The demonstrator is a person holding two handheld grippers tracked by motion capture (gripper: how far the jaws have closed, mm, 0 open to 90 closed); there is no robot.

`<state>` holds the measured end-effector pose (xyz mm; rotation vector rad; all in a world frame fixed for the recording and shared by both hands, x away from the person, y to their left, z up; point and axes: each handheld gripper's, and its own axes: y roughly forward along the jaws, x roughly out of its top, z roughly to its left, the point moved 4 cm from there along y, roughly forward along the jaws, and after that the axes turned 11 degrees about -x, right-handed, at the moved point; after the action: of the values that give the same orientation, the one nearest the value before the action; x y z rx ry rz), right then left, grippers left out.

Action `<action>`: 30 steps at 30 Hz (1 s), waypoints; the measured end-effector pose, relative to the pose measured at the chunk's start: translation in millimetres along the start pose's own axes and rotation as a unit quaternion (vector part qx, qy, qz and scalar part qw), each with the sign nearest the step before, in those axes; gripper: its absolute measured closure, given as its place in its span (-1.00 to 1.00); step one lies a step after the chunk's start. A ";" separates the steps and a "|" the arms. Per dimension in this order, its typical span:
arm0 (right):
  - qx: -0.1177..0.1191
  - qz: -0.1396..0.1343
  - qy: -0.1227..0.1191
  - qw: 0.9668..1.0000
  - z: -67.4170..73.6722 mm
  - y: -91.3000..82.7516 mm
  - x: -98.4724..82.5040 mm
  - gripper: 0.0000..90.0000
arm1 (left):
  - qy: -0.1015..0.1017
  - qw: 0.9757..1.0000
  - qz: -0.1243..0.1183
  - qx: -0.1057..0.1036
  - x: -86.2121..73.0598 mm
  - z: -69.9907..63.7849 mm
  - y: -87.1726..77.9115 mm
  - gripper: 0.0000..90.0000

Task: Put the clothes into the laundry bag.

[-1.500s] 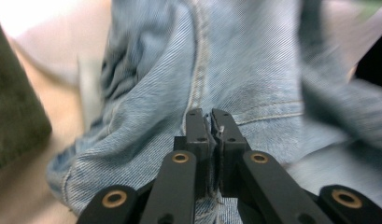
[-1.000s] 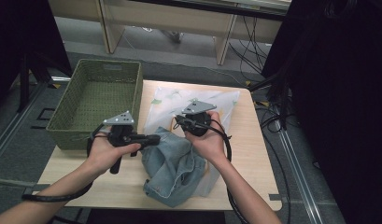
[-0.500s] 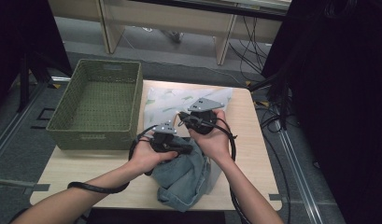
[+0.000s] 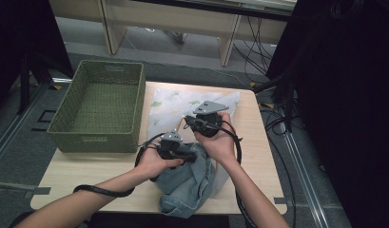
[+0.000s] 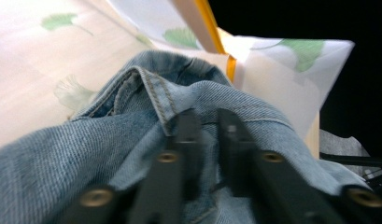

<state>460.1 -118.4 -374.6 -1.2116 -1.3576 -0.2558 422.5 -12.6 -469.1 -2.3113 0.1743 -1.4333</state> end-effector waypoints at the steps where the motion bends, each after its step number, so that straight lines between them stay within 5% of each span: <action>1: -0.001 0.001 0.001 1.000 -0.5 0.0 -0.6 1.00 | 0.012 1.000 -0.002 0.005 1.5 -1.8 -4.9 0.42; 5: -0.002 0.003 0.002 1.000 -1.6 1.2 -1.4 1.00 | 0.044 0.999 -0.001 0.028 4.9 -10.4 -25.6 0.01; 11: 0.000 0.003 0.002 1.000 -1.2 1.4 -1.6 1.00 | 0.074 0.994 -0.007 0.082 6.9 -17.2 -62.3 -0.27; 16: 0.001 0.006 0.003 1.000 -1.2 1.2 -2.0 1.00 | 0.062 0.992 0.010 0.108 -8.4 -9.2 -90.5 -0.47; 20: 0.002 0.011 0.001 1.000 -0.6 2.5 -2.8 1.00 | 0.027 0.992 0.052 0.109 -35.8 5.1 -95.6 -0.58; 22: 0.002 0.012 0.002 1.000 -0.2 2.9 -3.2 1.00 | 0.025 0.991 0.076 0.110 -46.1 12.2 -90.9 -0.56; 25: 0.006 0.018 0.004 1.000 1.3 6.1 -5.7 1.00 | 0.032 0.990 0.089 0.108 -53.3 20.9 -77.4 -0.25; 29: 0.012 0.023 0.001 1.000 8.3 8.6 -7.6 1.00 | 0.011 0.991 0.093 0.093 -51.9 24.9 -64.0 0.28; 30: 0.012 0.023 0.001 1.000 8.3 8.6 -7.6 1.00 | 0.011 0.991 0.093 0.093 -50.7 24.7 -62.3 0.28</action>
<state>459.5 -112.0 -387.2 -1.2205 -1.3263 -0.2076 414.0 66.9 -495.2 -2.0711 0.2435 -1.3244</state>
